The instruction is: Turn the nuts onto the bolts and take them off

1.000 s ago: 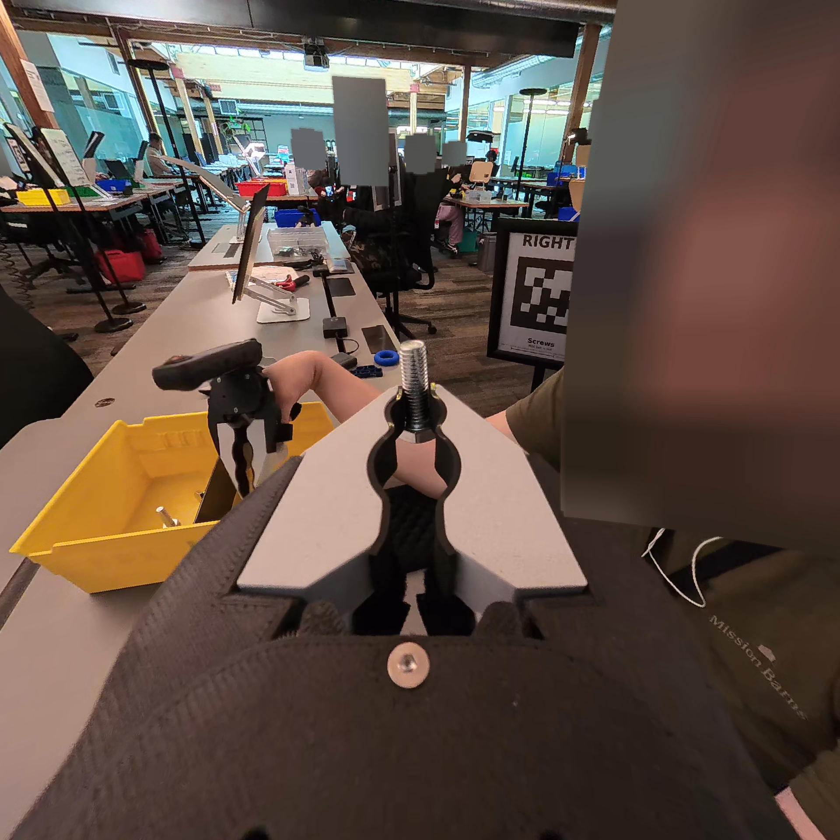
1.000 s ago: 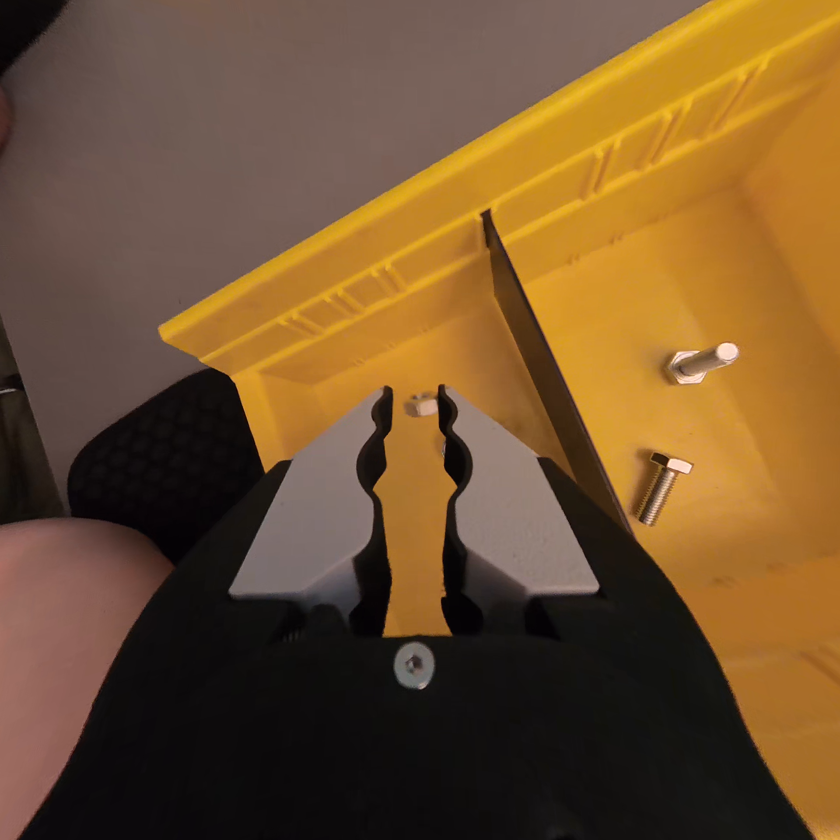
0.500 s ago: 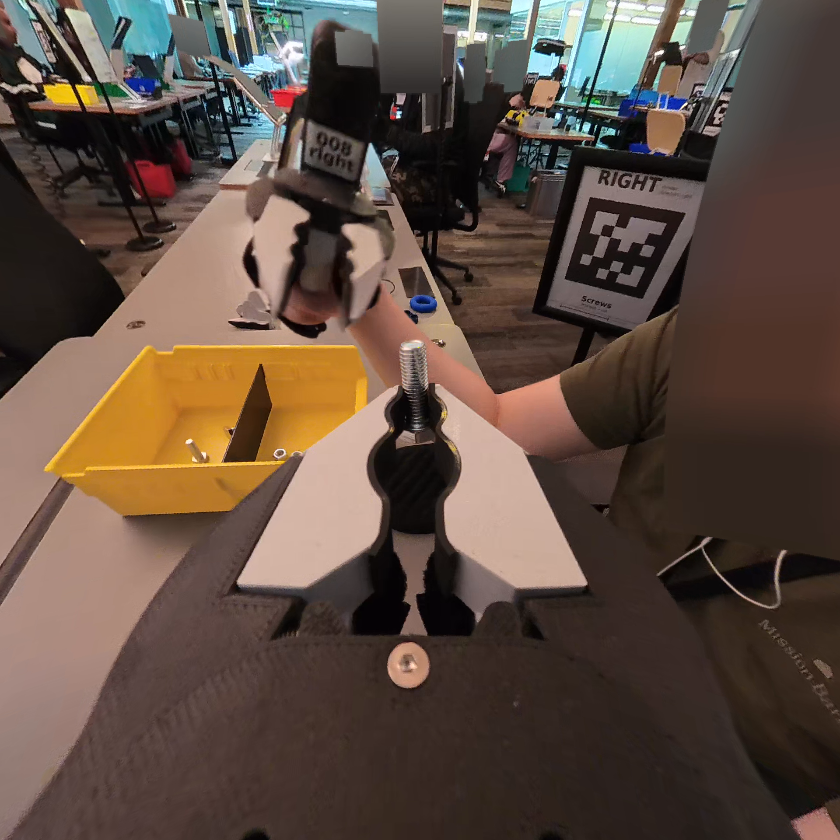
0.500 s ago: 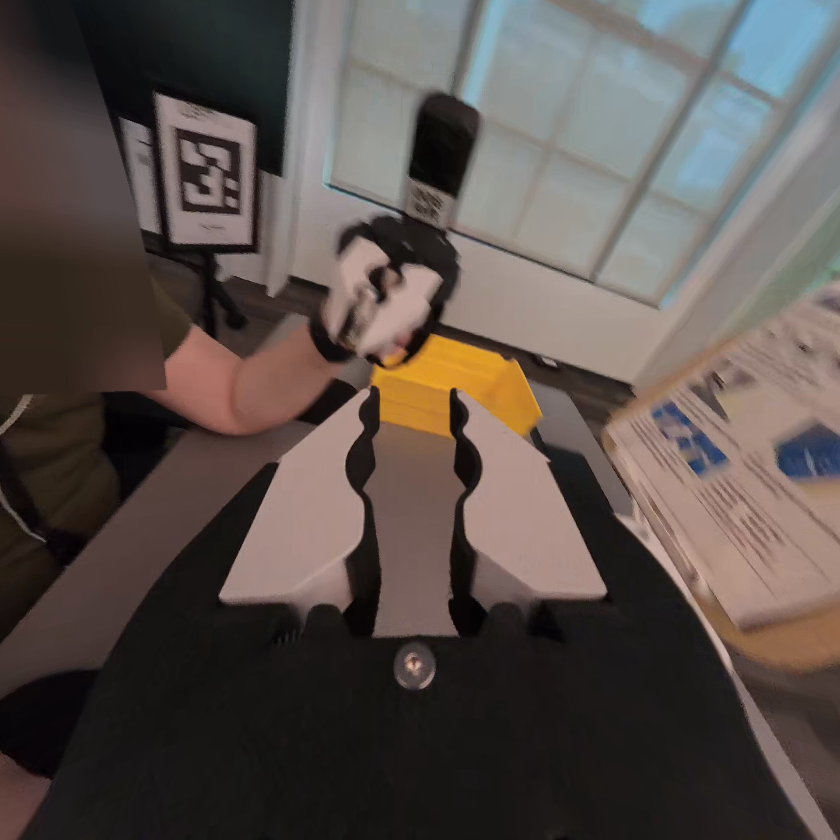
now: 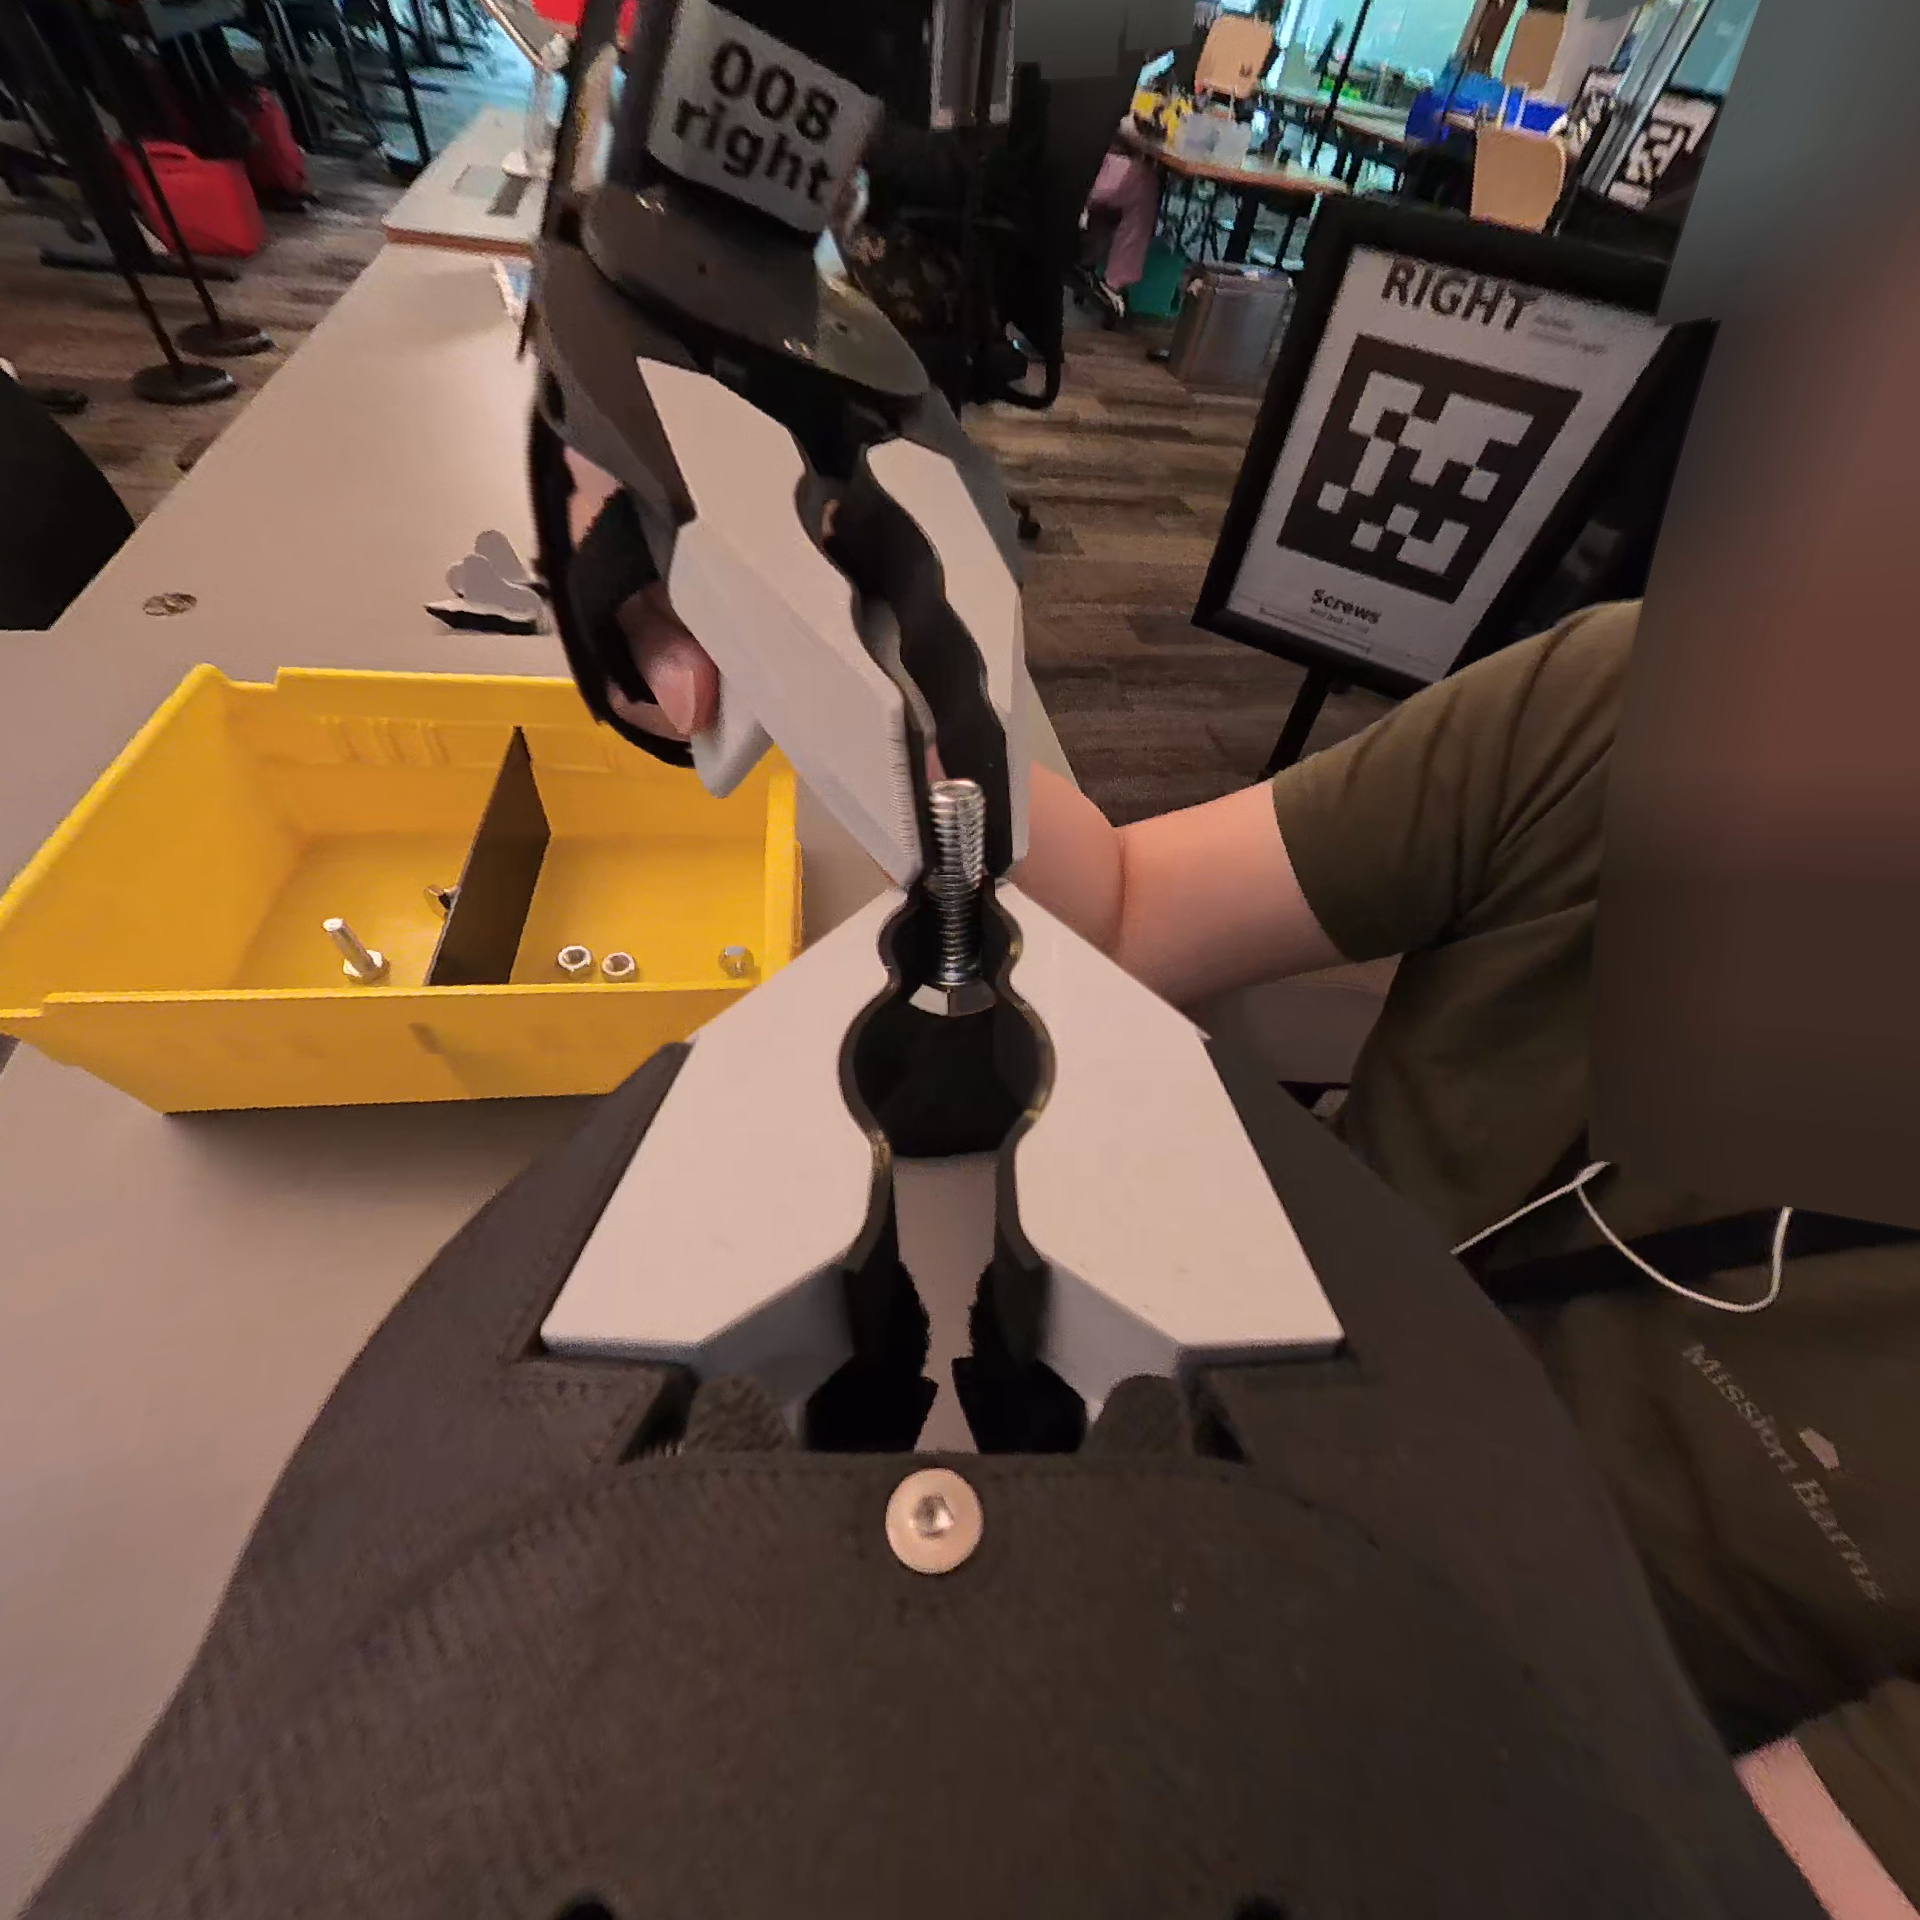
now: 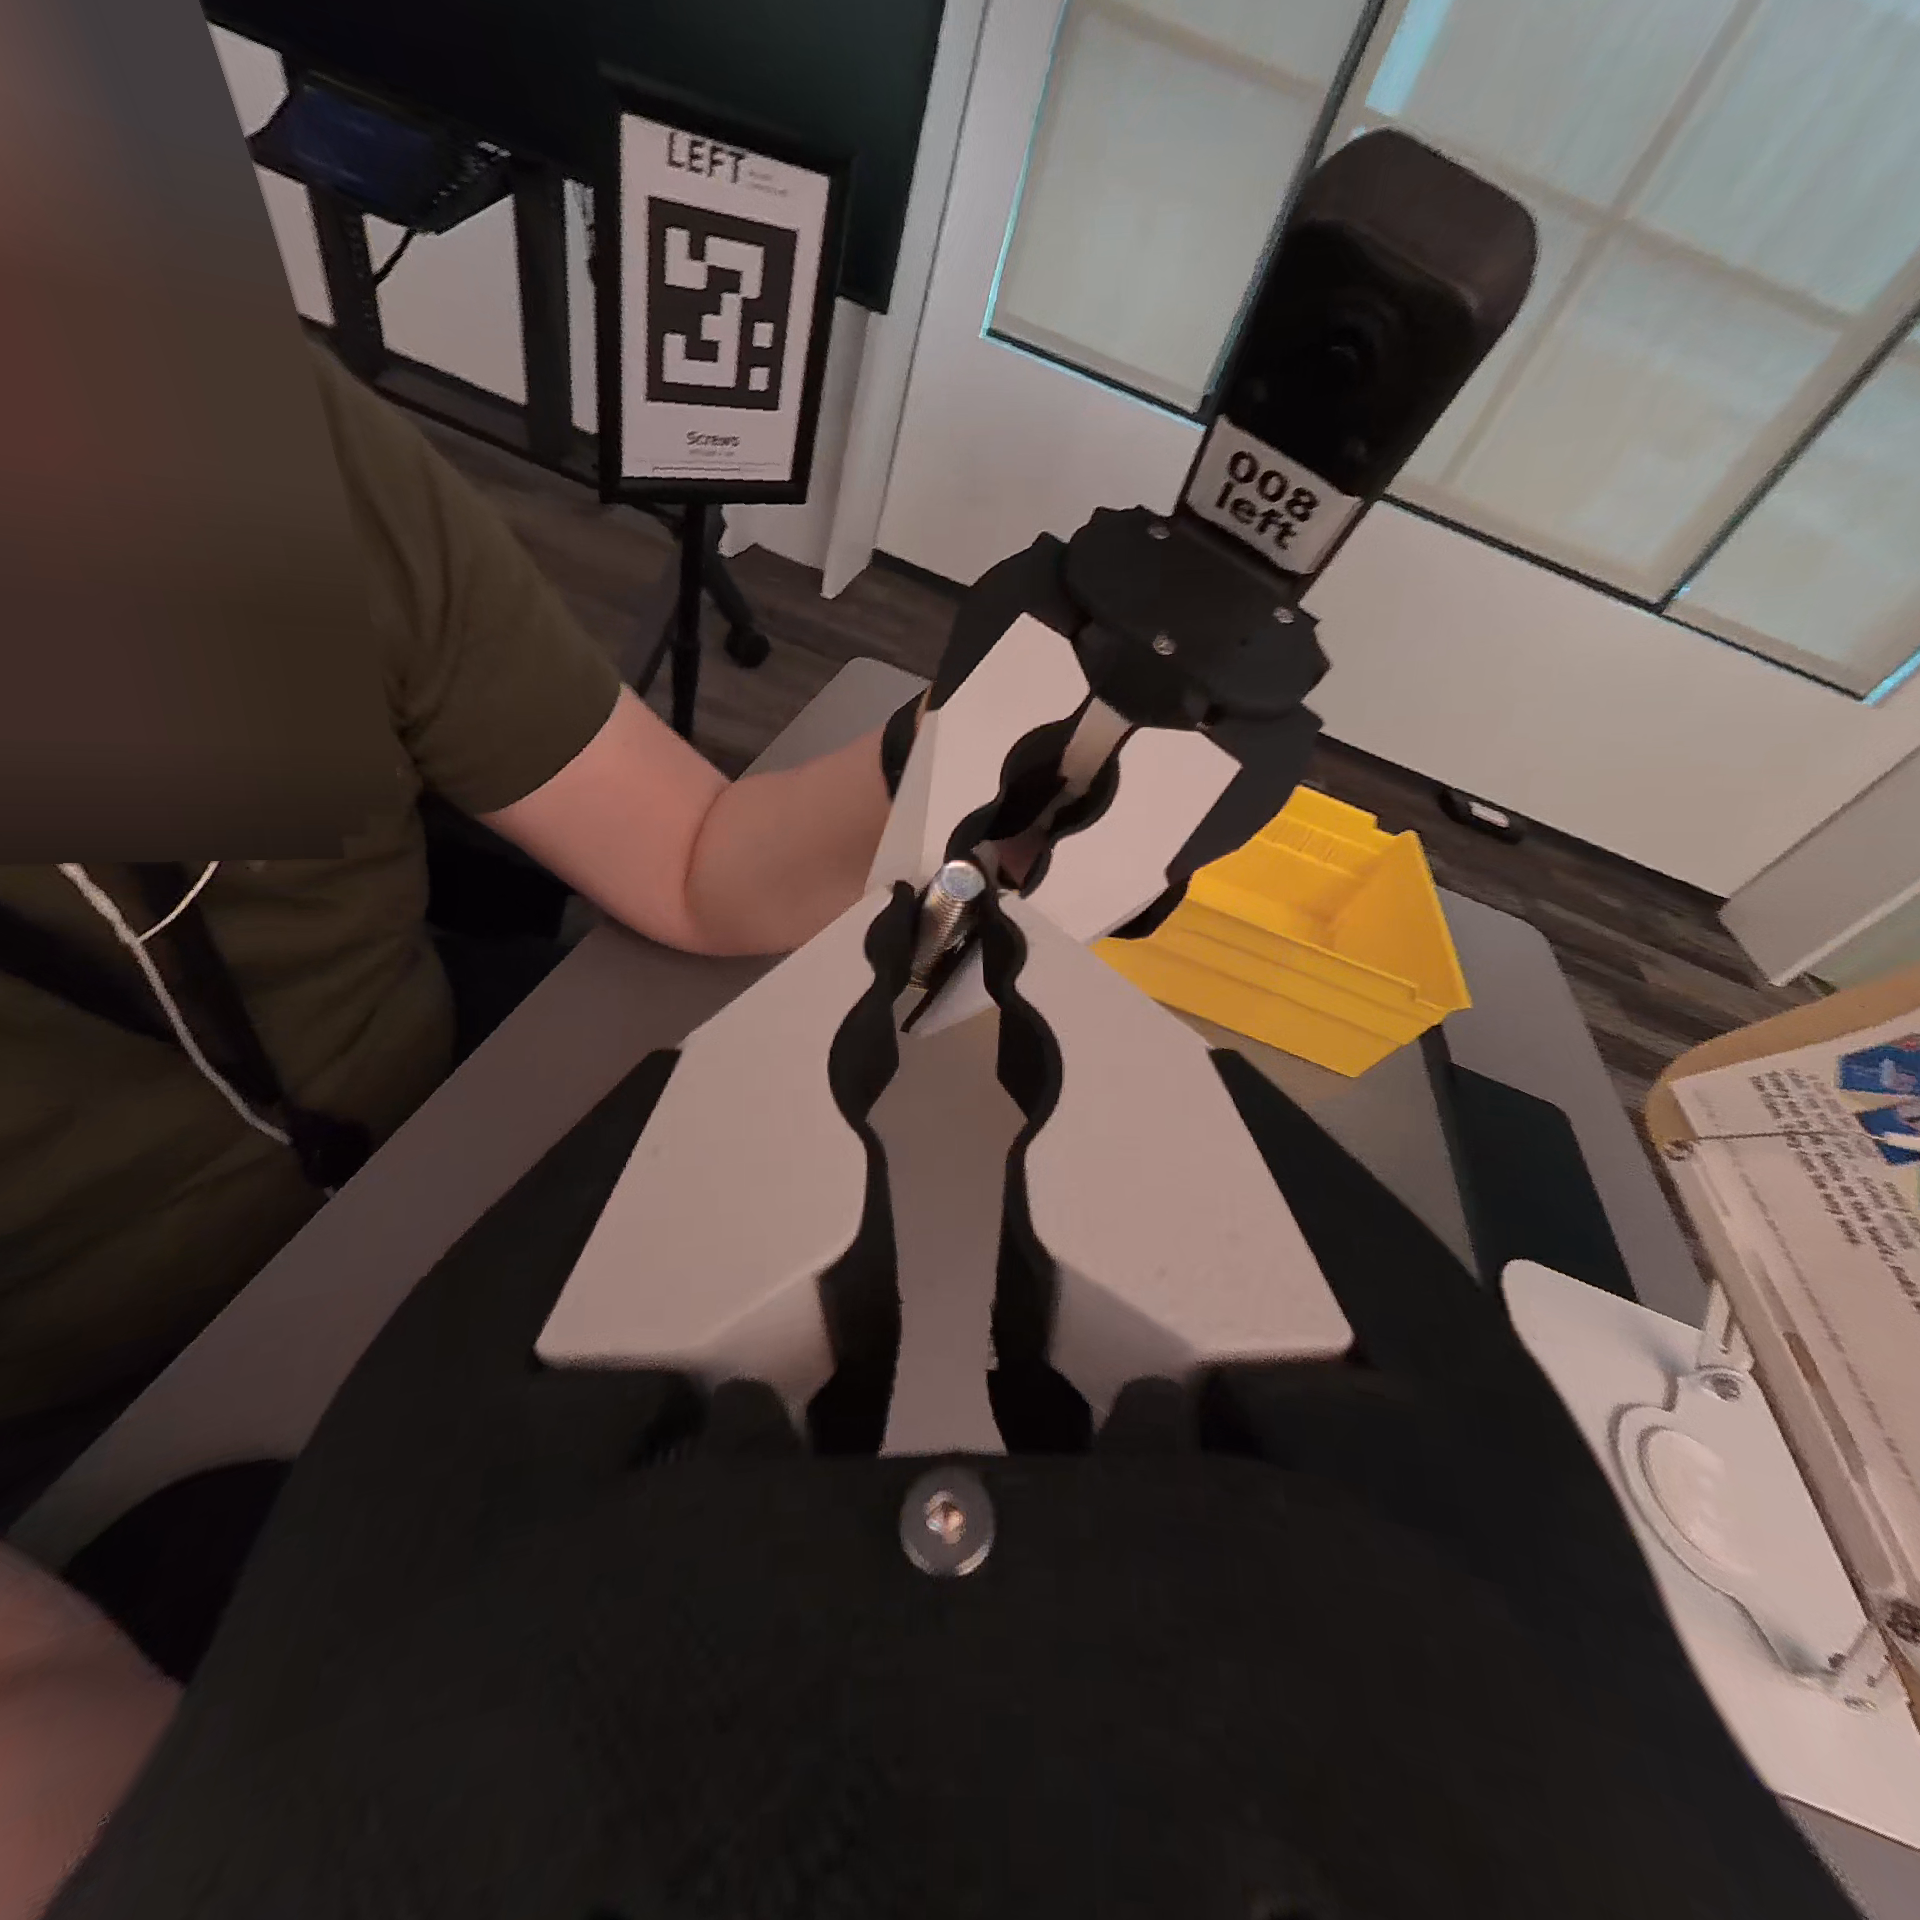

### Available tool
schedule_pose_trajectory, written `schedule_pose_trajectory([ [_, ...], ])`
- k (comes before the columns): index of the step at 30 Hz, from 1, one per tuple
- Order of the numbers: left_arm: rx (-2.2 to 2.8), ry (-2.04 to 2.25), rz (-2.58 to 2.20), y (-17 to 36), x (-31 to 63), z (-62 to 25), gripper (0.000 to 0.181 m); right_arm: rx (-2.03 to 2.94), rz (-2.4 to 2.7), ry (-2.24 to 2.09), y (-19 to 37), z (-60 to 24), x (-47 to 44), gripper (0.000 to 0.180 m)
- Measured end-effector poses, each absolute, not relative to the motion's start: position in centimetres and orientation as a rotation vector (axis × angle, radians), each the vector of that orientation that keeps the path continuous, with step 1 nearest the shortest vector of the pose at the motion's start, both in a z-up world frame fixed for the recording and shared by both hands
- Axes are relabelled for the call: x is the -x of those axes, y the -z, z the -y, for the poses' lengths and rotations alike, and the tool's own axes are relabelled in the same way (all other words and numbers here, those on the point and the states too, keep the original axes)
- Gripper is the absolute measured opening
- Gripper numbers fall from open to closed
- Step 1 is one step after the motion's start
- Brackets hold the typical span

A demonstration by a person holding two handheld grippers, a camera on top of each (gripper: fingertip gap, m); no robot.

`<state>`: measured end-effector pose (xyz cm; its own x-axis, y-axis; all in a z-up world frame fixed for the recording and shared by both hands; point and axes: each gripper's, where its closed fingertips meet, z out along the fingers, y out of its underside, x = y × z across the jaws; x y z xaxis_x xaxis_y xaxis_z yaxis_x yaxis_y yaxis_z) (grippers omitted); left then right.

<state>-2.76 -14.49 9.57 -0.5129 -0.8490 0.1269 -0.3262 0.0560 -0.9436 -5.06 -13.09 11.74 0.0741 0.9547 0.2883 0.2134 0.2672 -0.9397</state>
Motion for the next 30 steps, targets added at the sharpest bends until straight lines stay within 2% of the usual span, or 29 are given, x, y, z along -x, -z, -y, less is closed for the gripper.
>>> schedule_pose_trajectory([
  [4, 1.168, 1.456, -1.908, -8.9, 2.3, 15.1, 0.011, 1.156, 1.439, -0.838, -11.4, 13.6, 4.6, 0.008],
  [9, 1.279, 1.415, -1.659, -9.8, 0.0, 11.7, 0.012, 1.278, 1.270, -0.713, -11.5, 10.2, 1.7, 0.009],
  [13, 1.360, 1.320, -1.607, -8.3, -2.0, 10.3, 0.012, 1.389, 1.252, -0.696, -9.8, 9.5, -0.2, 0.008],
  [23, 1.203, 1.791, -1.992, -7.9, 0.1, 18.3, 0.013, 1.058, 1.594, -0.854, -9.6, 17.1, 1.9, 0.008],
  [30, 1.200, 1.868, -1.984, -8.1, 0.3, 18.5, 0.013, 1.031, 1.582, -0.883, -9.9, 17.0, 1.9, 0.008],
])
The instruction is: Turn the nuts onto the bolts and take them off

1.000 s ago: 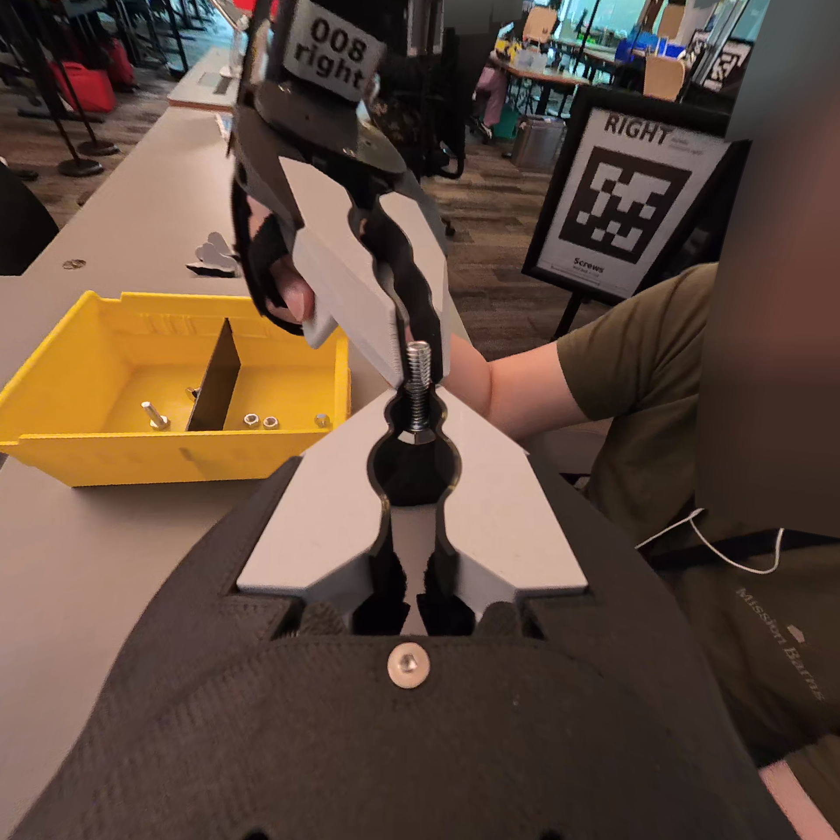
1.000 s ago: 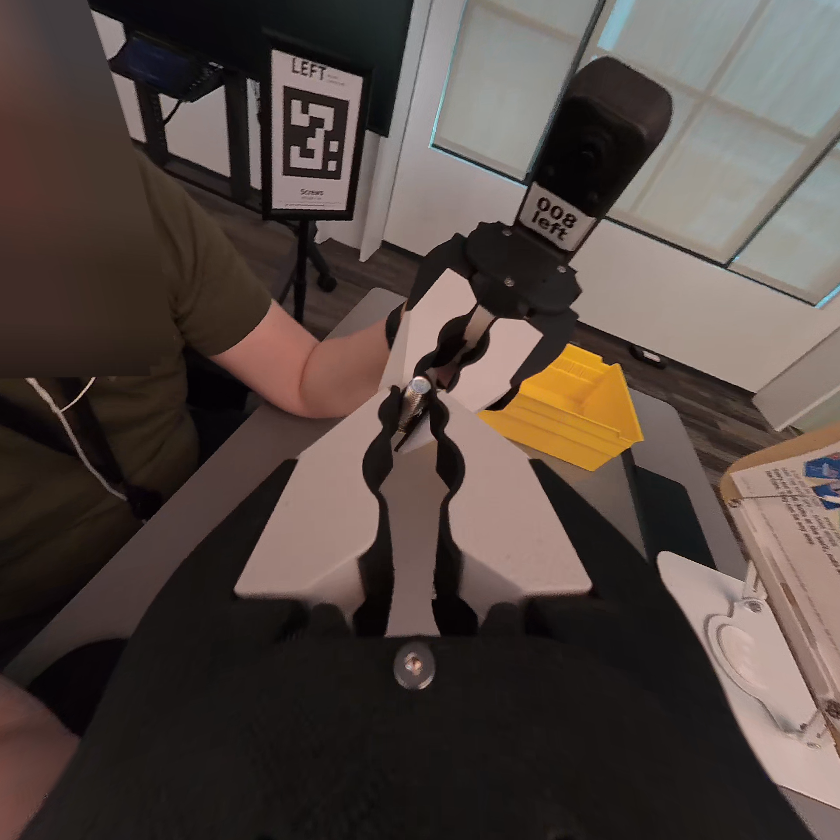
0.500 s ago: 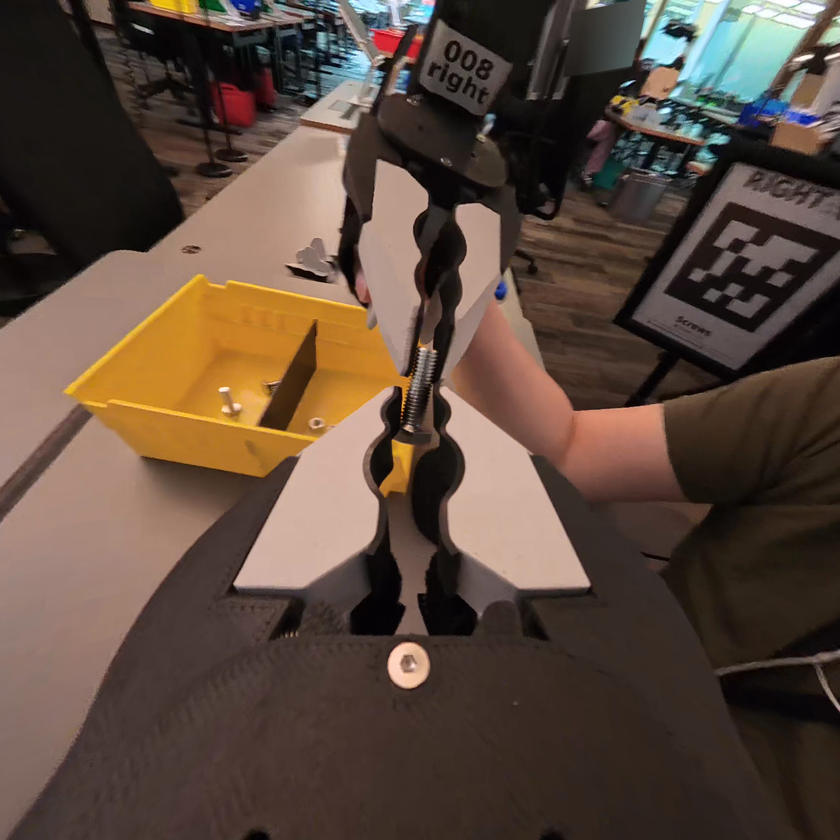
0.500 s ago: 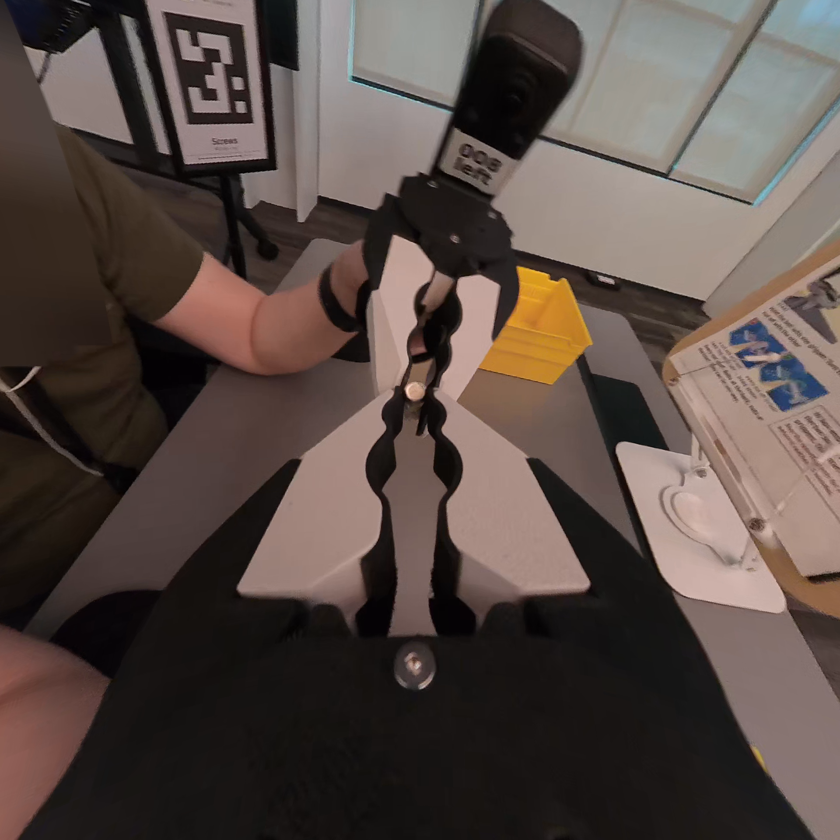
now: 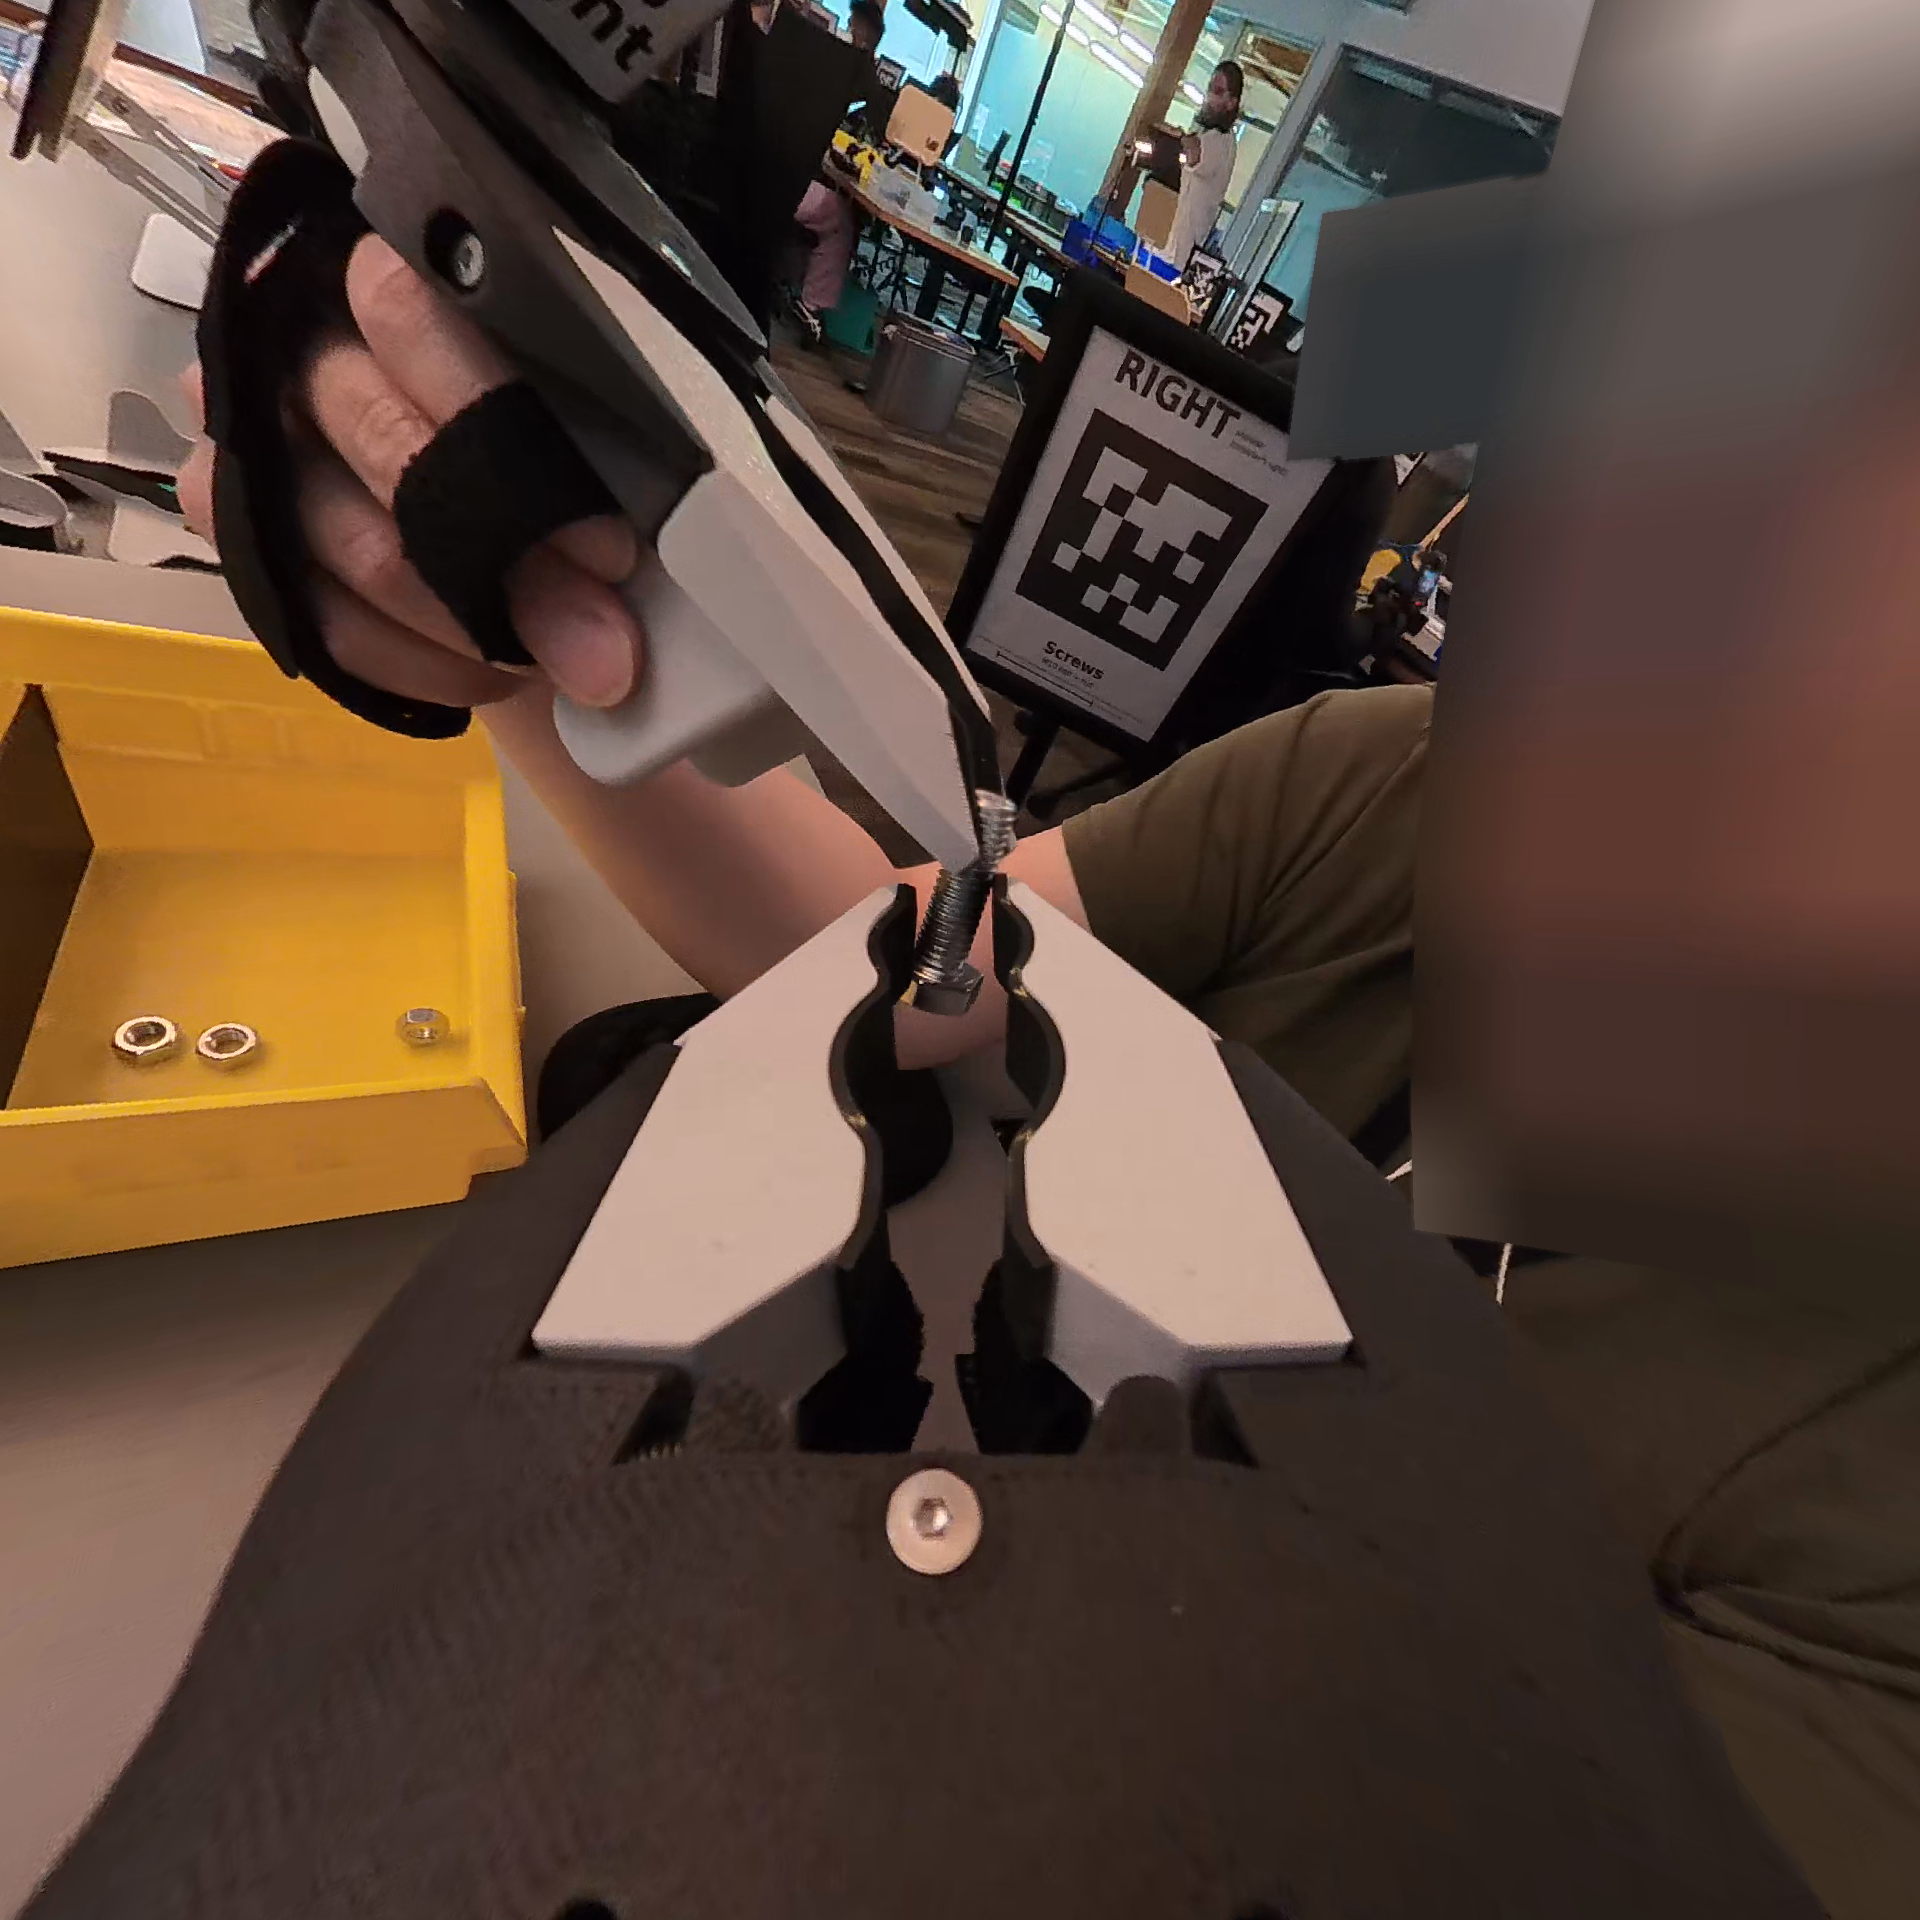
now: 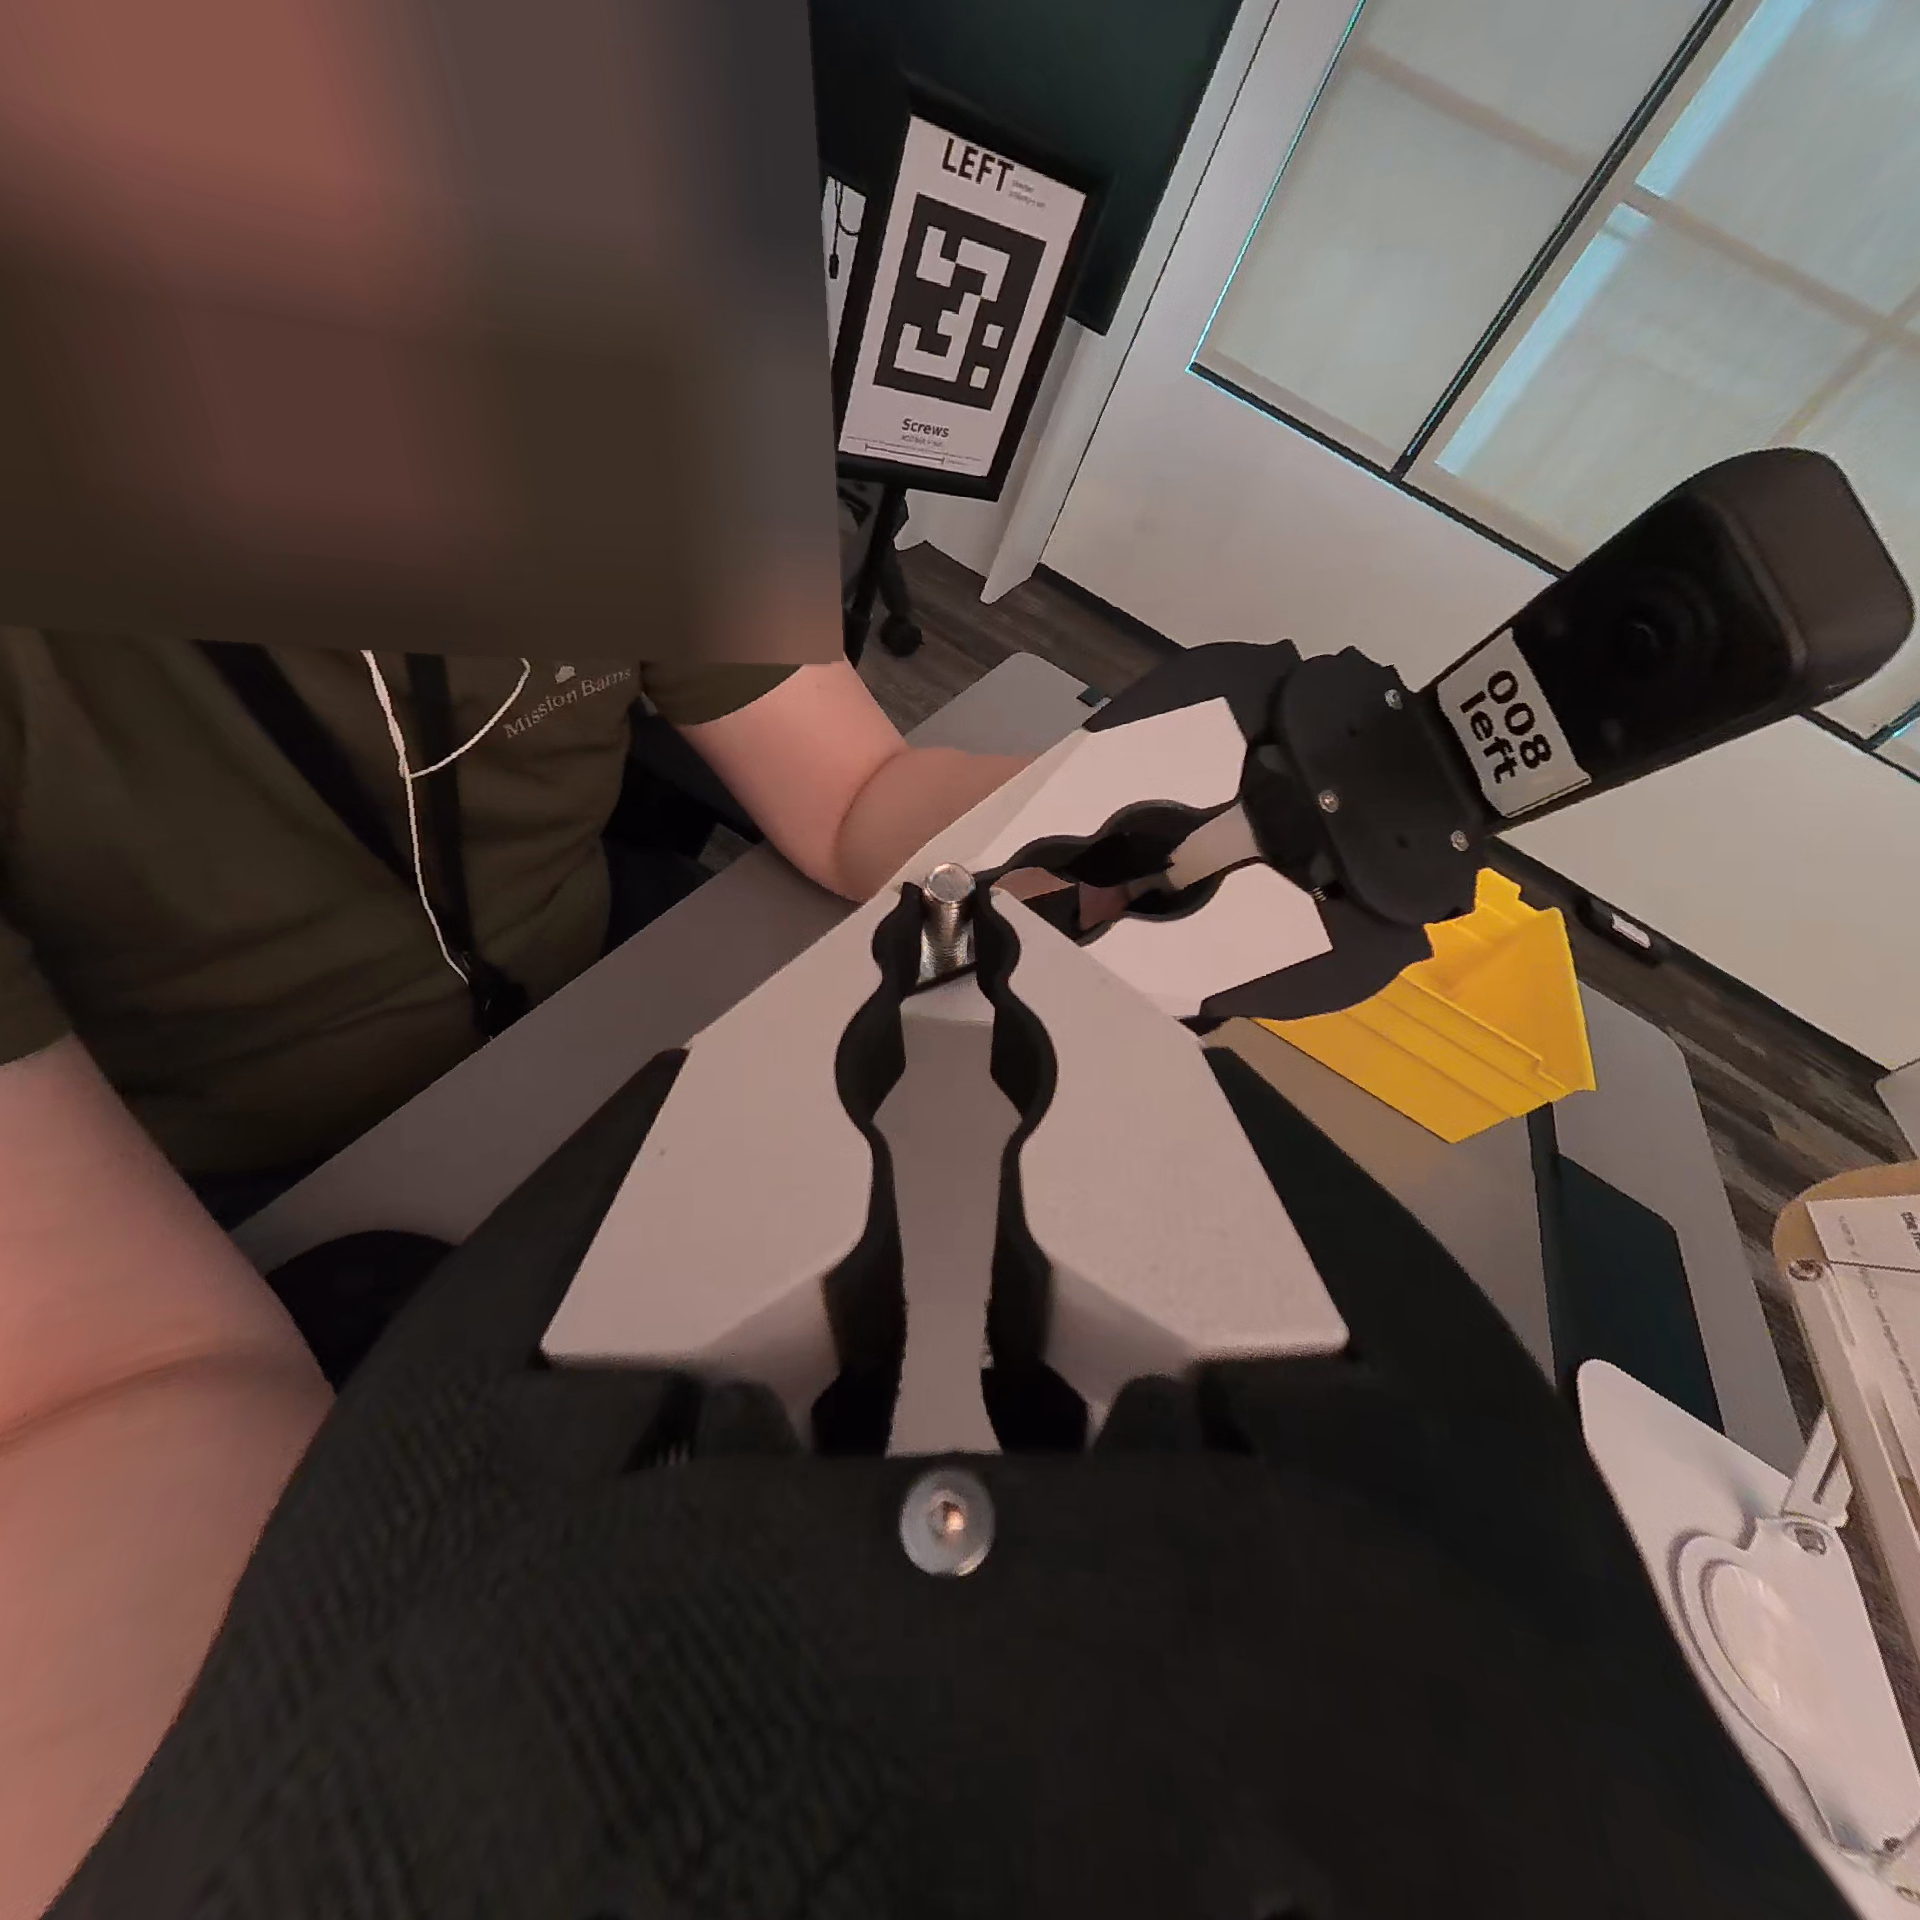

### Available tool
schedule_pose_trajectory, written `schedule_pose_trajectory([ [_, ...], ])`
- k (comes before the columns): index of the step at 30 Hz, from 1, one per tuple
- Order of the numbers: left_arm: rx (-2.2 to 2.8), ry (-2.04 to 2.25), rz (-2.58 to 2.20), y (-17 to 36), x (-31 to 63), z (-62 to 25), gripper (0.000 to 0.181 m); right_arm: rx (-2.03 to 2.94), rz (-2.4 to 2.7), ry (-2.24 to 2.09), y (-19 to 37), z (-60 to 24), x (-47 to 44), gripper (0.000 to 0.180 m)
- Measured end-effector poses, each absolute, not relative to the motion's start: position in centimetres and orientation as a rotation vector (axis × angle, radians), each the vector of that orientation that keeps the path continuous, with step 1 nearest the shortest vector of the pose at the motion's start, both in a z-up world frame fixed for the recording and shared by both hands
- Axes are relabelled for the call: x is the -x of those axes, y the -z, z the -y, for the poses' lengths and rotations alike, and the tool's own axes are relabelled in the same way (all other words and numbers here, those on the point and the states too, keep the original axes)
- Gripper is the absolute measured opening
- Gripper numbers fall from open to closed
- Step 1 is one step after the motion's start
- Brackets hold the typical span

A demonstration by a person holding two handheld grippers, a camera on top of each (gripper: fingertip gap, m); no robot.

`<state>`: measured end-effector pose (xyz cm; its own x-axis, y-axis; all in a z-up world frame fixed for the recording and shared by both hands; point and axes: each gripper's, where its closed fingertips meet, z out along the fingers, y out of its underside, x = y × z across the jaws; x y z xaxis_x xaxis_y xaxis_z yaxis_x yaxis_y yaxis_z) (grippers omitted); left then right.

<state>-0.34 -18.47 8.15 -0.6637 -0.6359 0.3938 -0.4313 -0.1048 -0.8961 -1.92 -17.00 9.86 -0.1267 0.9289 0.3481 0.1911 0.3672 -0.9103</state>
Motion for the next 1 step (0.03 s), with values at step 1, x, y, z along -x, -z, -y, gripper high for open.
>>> schedule_pose_trajectory([
  [1, 1.206, 1.875, -1.978, -8.18, 0.35, 18.37, 0.012, 1.032, 1.577, -0.885, -9.90, 16.91, 1.84, 0.008],
])
